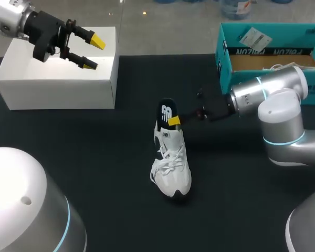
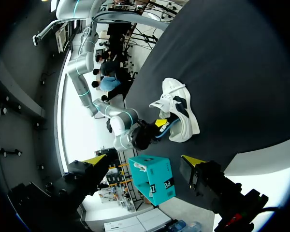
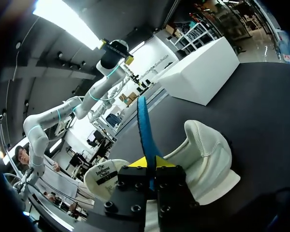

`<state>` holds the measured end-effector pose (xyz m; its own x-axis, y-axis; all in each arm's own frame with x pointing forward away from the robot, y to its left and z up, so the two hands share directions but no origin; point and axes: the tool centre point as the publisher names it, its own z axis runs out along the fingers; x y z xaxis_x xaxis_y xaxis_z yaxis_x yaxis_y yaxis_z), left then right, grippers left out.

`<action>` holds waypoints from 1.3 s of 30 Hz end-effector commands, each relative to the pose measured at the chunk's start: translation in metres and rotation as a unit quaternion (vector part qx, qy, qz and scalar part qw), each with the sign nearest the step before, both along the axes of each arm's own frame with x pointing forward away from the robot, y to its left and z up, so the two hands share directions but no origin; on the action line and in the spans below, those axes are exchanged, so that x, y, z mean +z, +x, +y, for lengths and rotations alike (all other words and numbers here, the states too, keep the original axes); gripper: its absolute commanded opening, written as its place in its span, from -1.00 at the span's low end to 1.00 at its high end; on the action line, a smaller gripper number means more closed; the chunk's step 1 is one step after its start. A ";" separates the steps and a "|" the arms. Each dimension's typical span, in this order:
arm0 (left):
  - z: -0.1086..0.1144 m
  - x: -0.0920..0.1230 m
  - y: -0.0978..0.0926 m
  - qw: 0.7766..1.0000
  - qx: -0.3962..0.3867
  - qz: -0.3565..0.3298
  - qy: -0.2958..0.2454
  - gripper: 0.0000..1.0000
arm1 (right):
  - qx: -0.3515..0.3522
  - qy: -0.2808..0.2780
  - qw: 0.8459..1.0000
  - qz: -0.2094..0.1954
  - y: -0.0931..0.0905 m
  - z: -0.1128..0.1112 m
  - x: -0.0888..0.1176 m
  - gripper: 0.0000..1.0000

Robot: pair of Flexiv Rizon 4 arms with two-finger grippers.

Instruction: Take the shoe out of the shoebox, open the shoe tongue, remove and reinsert the insole, then place the shoe into the shoebox

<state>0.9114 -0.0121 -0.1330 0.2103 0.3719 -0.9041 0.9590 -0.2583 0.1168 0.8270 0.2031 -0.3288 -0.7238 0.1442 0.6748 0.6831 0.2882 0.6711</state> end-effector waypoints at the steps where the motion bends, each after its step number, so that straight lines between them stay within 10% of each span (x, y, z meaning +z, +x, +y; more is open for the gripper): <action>1: 0.000 0.000 -0.001 1.000 0.000 -0.001 0.001 1.00 | 0.000 -0.005 1.000 0.008 -0.005 0.006 -0.004 -1.00; 3: 0.000 0.000 -0.001 1.000 0.000 -0.001 0.001 1.00 | -0.002 -0.008 1.000 0.009 -0.005 0.006 -0.004 -0.93; 4: 0.000 0.000 -0.001 1.000 0.000 -0.001 0.001 1.00 | -0.005 -0.011 1.000 0.006 -0.005 0.005 -0.003 -0.45; 6: 0.000 0.000 -0.001 1.000 0.000 -0.001 0.001 1.00 | -0.013 -0.020 1.000 -0.002 -0.003 0.003 0.001 -0.18; 9: 0.000 0.000 -0.001 1.000 0.000 -0.001 0.001 1.00 | -0.016 -0.028 0.999 -0.012 0.001 0.001 0.008 -0.11; 22: 0.000 0.000 -0.001 1.000 0.000 -0.001 0.001 1.00 | -0.009 -0.045 0.998 -0.037 0.025 -0.007 0.021 -0.30; 26: 0.000 0.000 -0.001 1.000 0.000 -0.001 0.001 1.00 | -0.021 -0.041 0.998 -0.036 0.031 -0.010 0.017 -1.00; 39: 0.000 0.000 -0.001 1.000 0.000 -0.001 0.001 1.00 | -0.033 0.000 0.999 0.016 0.025 -0.002 -0.003 -1.00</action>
<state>0.9114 -0.0121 -0.1330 0.2103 0.3719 -0.9041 0.9590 -0.2583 0.1168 0.8530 0.1971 -0.3244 -0.6944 0.1953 0.6926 0.7184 0.2442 0.6514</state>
